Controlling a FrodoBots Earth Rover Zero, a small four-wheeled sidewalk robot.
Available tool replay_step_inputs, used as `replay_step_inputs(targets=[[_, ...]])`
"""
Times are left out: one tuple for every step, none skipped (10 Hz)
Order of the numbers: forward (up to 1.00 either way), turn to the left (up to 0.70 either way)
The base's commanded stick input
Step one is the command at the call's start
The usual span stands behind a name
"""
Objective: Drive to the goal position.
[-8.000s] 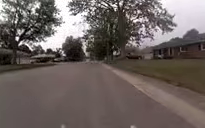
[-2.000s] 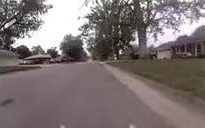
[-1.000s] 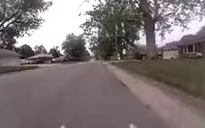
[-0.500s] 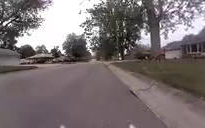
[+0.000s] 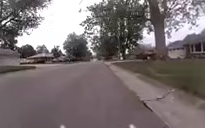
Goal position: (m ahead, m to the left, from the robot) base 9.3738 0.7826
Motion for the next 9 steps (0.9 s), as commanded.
replay_step_inputs(targets=[[1.00, 0.00], [1.00, 0.00], [1.00, 0.00], [1.00, 0.00], [1.00, 0.00], [1.00, 0.00], [1.00, 0.00], [1.00, 0.00], [1.00, 0.00]])
